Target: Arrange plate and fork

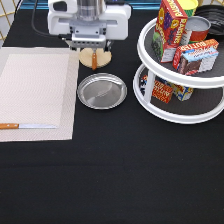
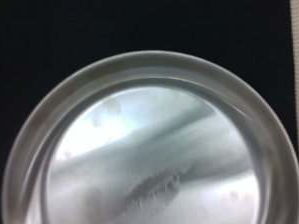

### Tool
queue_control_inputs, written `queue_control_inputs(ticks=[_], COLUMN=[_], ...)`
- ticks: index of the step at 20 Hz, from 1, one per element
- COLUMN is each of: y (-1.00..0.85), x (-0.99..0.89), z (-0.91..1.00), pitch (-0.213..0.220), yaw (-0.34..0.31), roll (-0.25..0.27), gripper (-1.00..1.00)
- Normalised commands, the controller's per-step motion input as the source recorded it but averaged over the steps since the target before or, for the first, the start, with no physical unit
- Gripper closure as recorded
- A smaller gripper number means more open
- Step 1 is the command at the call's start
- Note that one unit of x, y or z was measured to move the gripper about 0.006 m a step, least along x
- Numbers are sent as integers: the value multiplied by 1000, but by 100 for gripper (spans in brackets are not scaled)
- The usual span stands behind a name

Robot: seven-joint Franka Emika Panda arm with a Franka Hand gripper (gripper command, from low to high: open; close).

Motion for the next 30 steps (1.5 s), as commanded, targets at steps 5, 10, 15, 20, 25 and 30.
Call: queue_control_inputs(ticks=[5, 10, 15, 20, 25, 30], y=[0, 0, 0, 4, 0, -73], x=[415, 269, 226, 286, 378, 337], z=[-420, -455, -333, -225, -95, -86], pitch=[-1, -1, 0, 0, 0, 0], yaw=[27, 13, 22, 19, 24, 26], roll=[51, 61, 93, 100, 122, 131], gripper=[-100, -100, -100, -100, -100, -100])
